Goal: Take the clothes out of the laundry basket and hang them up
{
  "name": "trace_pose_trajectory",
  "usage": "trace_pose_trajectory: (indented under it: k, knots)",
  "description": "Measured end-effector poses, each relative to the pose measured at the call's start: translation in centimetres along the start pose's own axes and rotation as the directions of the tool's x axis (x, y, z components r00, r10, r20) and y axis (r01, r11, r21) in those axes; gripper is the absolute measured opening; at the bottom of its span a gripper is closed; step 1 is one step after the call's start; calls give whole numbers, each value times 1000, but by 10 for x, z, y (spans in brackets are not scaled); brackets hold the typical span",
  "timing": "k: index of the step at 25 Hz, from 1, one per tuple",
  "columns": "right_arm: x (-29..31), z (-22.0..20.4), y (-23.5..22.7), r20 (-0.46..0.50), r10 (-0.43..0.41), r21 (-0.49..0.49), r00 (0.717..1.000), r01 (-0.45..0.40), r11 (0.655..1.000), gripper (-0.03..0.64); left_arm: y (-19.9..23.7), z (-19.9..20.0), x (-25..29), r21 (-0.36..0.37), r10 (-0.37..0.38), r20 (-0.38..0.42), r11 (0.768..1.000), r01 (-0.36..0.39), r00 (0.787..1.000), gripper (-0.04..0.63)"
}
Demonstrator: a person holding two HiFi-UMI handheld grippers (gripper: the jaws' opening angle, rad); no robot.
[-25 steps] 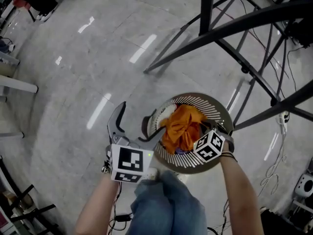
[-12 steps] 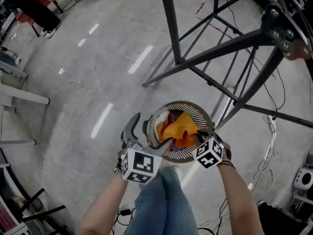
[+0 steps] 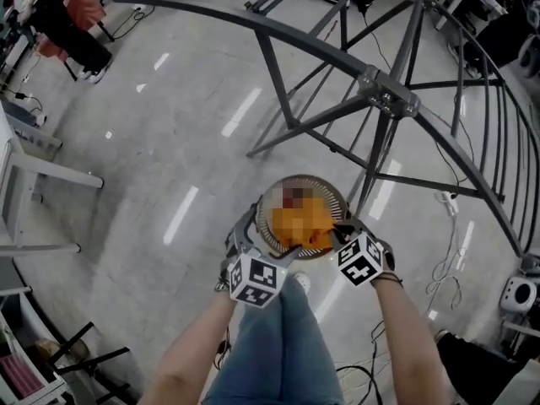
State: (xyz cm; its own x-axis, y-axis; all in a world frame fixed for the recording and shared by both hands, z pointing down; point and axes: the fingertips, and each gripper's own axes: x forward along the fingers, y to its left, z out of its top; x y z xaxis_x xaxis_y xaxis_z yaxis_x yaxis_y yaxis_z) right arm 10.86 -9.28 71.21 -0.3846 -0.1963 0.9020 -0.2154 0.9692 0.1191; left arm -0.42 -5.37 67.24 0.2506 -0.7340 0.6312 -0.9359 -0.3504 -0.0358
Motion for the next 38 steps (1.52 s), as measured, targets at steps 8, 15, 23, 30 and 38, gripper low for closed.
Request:
trace_pose_trajectory:
  k: [8, 15, 23, 30, 38]
  knots:
    - [-109, 50, -3, 69, -41, 73, 997, 36, 997, 11, -6, 62, -51, -46, -12, 41, 999, 14, 999, 564]
    - [-199, 106, -17, 177, -91, 196, 980, 55, 979, 11, -10, 121, -96, -37, -53, 104, 998, 57, 993, 564]
    - [-295, 158, -54, 288, -237, 406, 928, 106, 908, 11, -17, 176, -126, 74, -143, 180, 989, 132, 973, 561]
    - [-371, 187, -92, 383, -367, 522, 848, 130, 843, 11, -42, 218, -135, 171, -205, 241, 971, 167, 948, 392]
    - [-429, 218, -104, 455, -435, 516, 777, 168, 840, 11, -62, 242, -119, 268, -224, 235, 950, 159, 946, 212]
